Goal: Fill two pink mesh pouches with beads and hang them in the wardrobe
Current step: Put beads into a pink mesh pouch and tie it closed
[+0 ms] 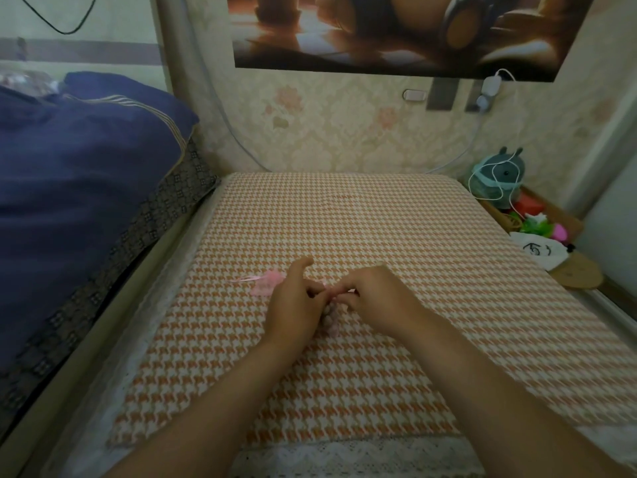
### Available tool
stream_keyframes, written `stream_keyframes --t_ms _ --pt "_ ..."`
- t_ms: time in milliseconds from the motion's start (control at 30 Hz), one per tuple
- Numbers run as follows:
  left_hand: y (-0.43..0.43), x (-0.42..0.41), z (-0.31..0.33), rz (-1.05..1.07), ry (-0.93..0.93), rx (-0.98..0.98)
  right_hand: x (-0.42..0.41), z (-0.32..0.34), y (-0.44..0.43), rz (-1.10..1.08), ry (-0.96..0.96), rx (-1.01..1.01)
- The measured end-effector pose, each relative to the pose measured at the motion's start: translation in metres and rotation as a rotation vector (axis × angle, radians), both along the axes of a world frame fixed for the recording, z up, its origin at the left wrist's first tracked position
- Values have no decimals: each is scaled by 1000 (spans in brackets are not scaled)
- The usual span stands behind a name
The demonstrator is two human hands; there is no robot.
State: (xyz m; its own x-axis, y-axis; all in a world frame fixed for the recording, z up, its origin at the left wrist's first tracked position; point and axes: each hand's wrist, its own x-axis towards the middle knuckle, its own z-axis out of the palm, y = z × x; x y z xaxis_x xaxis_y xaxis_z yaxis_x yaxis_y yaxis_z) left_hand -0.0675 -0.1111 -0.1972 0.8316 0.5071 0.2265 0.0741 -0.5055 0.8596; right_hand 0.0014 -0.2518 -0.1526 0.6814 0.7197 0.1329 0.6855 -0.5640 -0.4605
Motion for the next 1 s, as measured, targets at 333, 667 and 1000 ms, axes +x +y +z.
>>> stream_keyframes --t_ms 333,667,1000 --pt "-5 -4 3 -144 8 -216 3 5 -5 84 -216 -18" --pt "-5 -4 -1 -100 30 122 7 -7 2 -122 43 175" --pt "-16 -10 -2 -30 -26 288 -4 -2 10 -435 742 378"
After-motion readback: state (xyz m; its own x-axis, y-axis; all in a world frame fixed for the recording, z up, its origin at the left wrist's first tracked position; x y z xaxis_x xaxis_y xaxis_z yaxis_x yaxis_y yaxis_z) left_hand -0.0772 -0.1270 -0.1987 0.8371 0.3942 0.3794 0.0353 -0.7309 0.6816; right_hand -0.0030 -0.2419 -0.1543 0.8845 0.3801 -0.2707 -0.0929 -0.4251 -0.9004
